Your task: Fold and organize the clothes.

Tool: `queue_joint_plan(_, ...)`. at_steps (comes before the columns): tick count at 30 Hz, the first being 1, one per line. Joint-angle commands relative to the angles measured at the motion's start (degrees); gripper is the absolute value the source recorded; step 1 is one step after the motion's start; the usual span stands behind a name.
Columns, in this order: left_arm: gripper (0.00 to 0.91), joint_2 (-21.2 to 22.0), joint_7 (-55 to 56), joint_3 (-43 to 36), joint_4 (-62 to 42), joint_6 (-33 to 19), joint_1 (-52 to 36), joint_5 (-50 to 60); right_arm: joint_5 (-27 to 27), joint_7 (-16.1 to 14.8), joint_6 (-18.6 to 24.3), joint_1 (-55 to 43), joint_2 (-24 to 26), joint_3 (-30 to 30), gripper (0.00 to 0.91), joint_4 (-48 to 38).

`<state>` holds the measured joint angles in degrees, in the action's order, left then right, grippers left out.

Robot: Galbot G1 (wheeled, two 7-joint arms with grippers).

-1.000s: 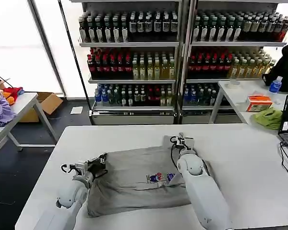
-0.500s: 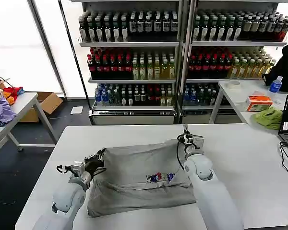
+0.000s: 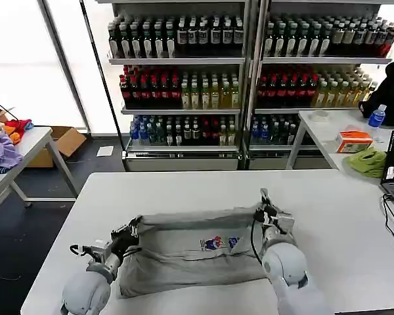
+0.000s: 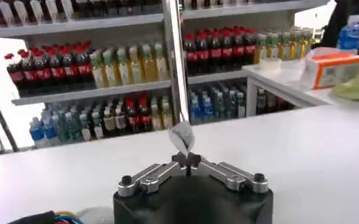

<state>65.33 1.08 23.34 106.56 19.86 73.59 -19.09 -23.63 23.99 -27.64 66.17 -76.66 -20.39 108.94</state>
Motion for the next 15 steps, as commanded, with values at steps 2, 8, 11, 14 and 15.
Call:
queue_joint_plan(2, 0.000, 0.2, 0.0, 0.9, 4.0, -0.4, 8.5, 2.9, 0.9, 0.5, -0.3, 15.1, 1.4, -2.1, 0.000, 10.9)
queue_joint_plan(8, 0.000, 0.7, -0.2, 0.9, 5.0, -0.2, 9.9, 4.0, 2.5, 0.4, -0.1, 17.3, 1.3, -2.0, 0.000, 11.3)
queue_joint_plan(11, 0.000, 1.0, -0.2, 1.1, 5.6, -0.1, 10.6, 4.4, 2.5, 0.5, 0.3, 17.4, 1.2, -2.1, 0.000, 10.3)
queue_joint_plan(14, 0.000, 1.2, -0.1, 1.5, 5.8, -0.1, 11.0, 4.9, 2.4, 0.5, 0.4, 17.1, 1.2, -2.3, 0.000, 9.6)
queue_joint_plan(15, 0.000, 1.2, -0.2, 1.6, 6.1, -0.1, 11.2, 4.9, 2.4, 0.5, 0.5, 17.0, 1.3, -2.3, 0.000, 9.3)
